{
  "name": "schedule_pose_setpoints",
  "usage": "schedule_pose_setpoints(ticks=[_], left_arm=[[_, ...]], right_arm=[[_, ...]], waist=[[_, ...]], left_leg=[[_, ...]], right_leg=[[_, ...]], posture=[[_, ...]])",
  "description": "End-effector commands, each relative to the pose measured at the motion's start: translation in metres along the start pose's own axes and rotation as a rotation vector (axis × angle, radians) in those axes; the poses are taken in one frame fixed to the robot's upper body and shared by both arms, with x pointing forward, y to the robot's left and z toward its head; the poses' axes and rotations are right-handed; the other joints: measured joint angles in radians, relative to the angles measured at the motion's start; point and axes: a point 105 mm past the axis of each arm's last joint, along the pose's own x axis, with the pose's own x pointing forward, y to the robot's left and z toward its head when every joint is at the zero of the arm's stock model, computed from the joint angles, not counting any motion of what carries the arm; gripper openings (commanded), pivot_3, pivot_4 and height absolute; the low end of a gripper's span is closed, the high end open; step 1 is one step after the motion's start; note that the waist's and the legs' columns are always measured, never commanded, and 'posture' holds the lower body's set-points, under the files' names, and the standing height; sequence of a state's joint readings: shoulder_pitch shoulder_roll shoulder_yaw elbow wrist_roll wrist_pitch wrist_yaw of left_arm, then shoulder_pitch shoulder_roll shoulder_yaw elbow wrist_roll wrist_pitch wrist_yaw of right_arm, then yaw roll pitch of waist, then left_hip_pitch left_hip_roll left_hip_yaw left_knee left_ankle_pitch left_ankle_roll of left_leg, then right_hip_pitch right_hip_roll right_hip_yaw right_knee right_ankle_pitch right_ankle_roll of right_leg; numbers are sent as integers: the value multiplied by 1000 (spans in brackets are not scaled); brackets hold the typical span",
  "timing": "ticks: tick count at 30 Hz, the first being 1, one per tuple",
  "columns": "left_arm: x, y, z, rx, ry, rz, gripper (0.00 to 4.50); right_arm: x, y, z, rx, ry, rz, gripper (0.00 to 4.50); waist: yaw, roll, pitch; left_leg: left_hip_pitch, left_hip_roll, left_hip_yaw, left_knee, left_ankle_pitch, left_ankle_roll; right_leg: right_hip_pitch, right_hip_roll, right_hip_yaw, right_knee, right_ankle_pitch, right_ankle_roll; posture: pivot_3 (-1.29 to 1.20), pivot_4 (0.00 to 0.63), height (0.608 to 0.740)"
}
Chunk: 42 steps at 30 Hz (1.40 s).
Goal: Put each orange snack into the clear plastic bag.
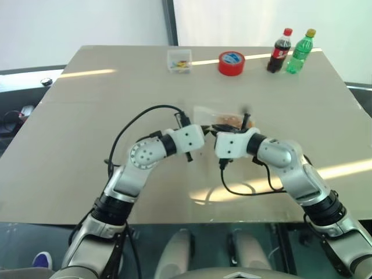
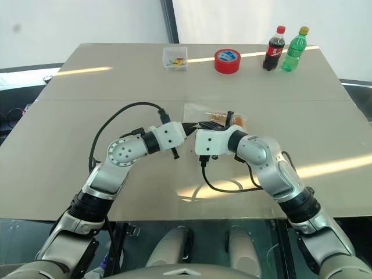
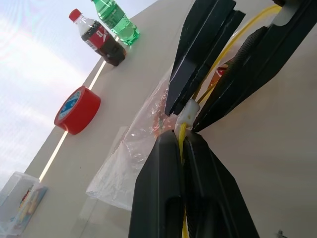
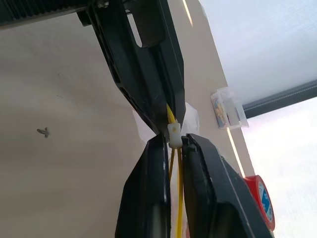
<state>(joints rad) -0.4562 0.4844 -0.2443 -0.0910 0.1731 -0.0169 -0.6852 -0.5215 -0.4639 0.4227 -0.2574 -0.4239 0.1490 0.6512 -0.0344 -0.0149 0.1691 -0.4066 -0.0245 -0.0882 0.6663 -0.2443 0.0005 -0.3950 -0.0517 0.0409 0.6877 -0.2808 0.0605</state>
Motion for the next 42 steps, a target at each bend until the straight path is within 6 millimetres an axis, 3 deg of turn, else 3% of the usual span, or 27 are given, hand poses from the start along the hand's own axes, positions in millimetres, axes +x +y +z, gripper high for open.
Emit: schedule_pose_setpoints(ticks=[1, 18, 19, 20, 21, 36, 39, 42], left_arm=[[-1, 9, 17, 29, -52, 27, 0], [1, 8, 17, 20, -48, 22, 0], [1, 8, 17, 20, -47, 22, 0], [1, 8, 17, 19, -47, 22, 0], [1, 8, 17, 19, -47, 22, 0], [0, 7, 17, 20, -45, 21, 0], [0, 8, 17, 20, -44, 22, 0], [0, 8, 17, 20, -45, 22, 0]], right_arm=[[-3, -14, 11, -35, -38, -42, 4], [-2, -9, 17, 11, -63, -4, 4], [-2, -10, 16, 4, -57, -15, 632], [-2, -11, 15, 1, -54, -22, 823], [-3, -11, 14, -2, -50, -24, 1311], [-1, -13, 14, -13, -53, -37, 1311], [-1, -13, 14, -17, -52, -41, 657], [-1, -13, 13, -16, -49, -41, 657]], waist=[[0, 0, 0], [0, 0, 0], [0, 0, 0], [0, 0, 0], [0, 0, 0], [0, 0, 0], [0, 0, 0], [0, 0, 0]], left_leg=[[0, 0, 0, 0, 0, 0], [0, 0, 0, 0, 0, 0], [0, 0, 0, 0, 0, 0], [0, 0, 0, 0, 0, 0], [0, 0, 0, 0, 0, 0], [0, 0, 0, 0, 0, 0], [0, 0, 0, 0, 0, 0], [0, 0, 0, 0, 0, 0]], right_leg=[[0, 0, 0, 0, 0, 0], [0, 0, 0, 0, 0, 0], [0, 0, 0, 0, 0, 0], [0, 0, 0, 0, 0, 0], [0, 0, 0, 0, 0, 0], [0, 0, 0, 0, 0, 0], [0, 0, 0, 0, 0, 0], [0, 0, 0, 0, 0, 0]], posture=[[0, 150, 740], [0, 150, 740], [0, 150, 740], [0, 150, 740], [0, 150, 740], [0, 150, 740], [0, 150, 740], [0, 150, 740]])
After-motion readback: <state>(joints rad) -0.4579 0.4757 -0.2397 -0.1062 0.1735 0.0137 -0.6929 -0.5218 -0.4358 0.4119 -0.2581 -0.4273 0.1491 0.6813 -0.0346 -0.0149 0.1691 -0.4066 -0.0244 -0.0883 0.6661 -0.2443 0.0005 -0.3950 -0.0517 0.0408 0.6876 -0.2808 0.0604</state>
